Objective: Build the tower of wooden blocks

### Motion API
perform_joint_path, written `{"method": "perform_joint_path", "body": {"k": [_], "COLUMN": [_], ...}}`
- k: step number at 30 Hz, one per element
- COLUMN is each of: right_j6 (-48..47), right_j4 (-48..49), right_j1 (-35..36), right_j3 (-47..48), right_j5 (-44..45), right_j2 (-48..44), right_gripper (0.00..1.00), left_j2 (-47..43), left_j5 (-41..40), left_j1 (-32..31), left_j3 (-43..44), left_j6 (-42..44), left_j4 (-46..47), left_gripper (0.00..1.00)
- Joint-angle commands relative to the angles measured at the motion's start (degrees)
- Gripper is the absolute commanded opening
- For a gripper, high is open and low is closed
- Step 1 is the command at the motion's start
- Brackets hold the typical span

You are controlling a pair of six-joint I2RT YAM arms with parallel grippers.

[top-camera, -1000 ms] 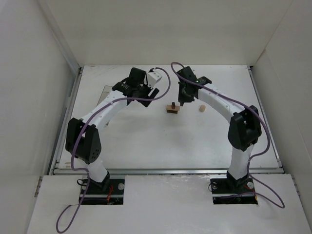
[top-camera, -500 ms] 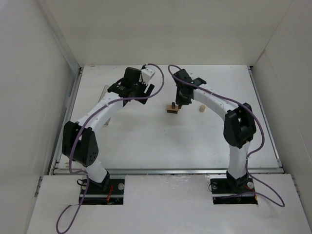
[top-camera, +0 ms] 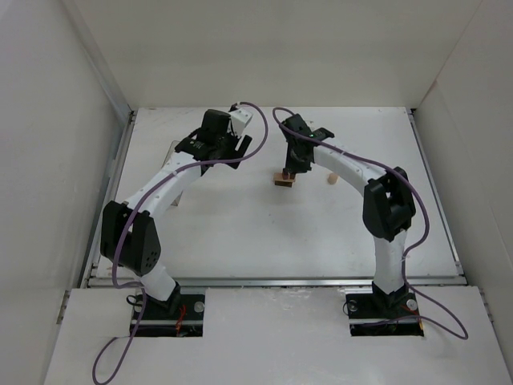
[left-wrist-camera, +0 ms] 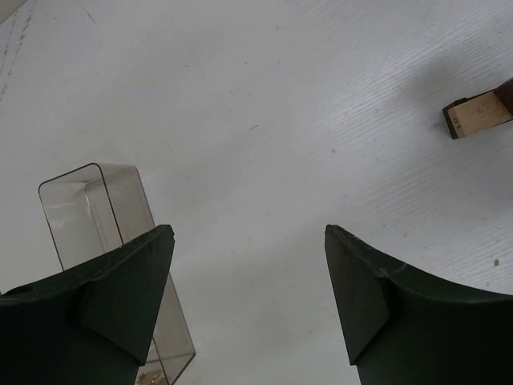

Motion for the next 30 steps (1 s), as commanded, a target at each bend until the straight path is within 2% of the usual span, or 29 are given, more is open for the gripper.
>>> {"method": "perform_joint_path", "body": {"k": [1, 26, 30], "right_j6": [0.87, -0.27, -0.27], "right_j4": [1.14, 1.67, 1.67], "right_j1": [0.42, 0.42, 0.42], "right_j3": [2.56, 4.67, 4.67], "right_j5": [1.21, 2.88, 2.88], "right_j2": [0.82, 3.55, 3.55], "right_gripper": [0.00, 0.00, 0.05], "left_j2": [-2.90, -2.90, -2.90], "left_j5": [-0.60, -1.13, -1.13], "left_j1": [0.32, 0.32, 0.32], "left_j3": [-0.53, -1.06, -1.06], "left_j6": [-1.05, -1.05, -1.05], "left_j4": [1.49, 1.49, 1.49], "left_gripper": [0.73, 0.73, 0.73]}}
